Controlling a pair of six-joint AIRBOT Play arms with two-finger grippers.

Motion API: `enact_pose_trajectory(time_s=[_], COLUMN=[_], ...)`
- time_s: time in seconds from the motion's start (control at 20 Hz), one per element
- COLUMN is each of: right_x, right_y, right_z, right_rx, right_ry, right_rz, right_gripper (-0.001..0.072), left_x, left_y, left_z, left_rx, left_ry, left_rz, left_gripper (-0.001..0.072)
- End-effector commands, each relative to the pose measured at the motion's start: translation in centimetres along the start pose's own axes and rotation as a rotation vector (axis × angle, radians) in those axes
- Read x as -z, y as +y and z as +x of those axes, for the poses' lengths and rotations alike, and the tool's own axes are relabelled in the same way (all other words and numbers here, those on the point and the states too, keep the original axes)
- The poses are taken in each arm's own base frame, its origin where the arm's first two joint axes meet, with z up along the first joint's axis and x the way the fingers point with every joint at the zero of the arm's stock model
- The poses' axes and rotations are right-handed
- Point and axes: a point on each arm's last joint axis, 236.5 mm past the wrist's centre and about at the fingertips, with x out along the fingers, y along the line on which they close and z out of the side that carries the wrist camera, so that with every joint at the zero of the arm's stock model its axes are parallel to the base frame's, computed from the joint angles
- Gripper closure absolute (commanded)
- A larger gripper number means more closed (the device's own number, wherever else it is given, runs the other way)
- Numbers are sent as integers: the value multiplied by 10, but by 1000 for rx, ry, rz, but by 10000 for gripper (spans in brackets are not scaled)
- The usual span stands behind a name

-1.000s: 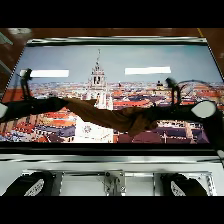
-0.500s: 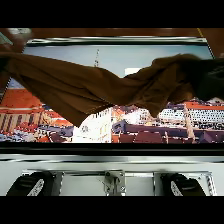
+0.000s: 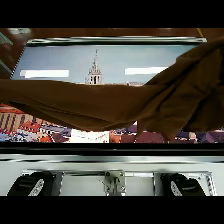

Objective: Fold the shirts.

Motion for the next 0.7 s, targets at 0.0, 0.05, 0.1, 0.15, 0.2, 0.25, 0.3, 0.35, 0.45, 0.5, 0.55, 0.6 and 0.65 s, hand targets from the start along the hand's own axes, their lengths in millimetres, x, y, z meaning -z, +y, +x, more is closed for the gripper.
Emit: enact_pose_trajectory(time_s=[0.0, 0.05, 0.1, 0.15, 0.2, 0.25, 0.3, 0.35, 0.45, 0.5, 0.55, 0.6, 0.65], right_x=[41, 48, 56, 68, 80, 94, 109, 123, 158, 176, 192, 207, 220], right_y=[-14, -26, -38, -47, -51, -55, -60, -66, -85, -96, -108, -120, -133], right_z=[-7, -7, -6, -3, 2, 12, 25, 39, 74, 96, 117, 140, 163], right_rx=[68, 117, 166, 200, 209, 208, 204, 200, 209, 214, 222, 231, 243], right_ry=[177, 210, 244, 295, 355, 423, 487, 540, 645, 687, 713, 727, 732], right_rz=[24, 55, 95, 135, 162, 190, 220, 243, 293, 317, 339, 359, 377], right_gripper=[650, 651, 651, 651, 651, 651, 651, 651, 651, 651, 650, 650, 650], left_x=[12, 12, 14, 20, 30, 40, 53, 62, 68, 67, 68, 71, 76], left_y=[9, 14, 17, 19, 22, 26, 30, 35, 45, 49, 51, 53, 56], left_z=[-4, -2, 3, 11, 21, 33, 46, 60, 91, 109, 127, 147, 166], left_rx=[-44, -59, -65, -66, -66, -68, -70, -71, -81, -78, -66, -54, -47], left_ry=[46, 51, 61, 88, 124, 163, 207, 239, 252, 247, 244, 251, 267], left_rz=[7, 10, 7, -1, -24, -46, -67, -82, -124, -146, -167, -193, -217], left_gripper=[664, 664, 664, 664, 664, 664, 664, 664, 663, 663, 663, 663, 663])
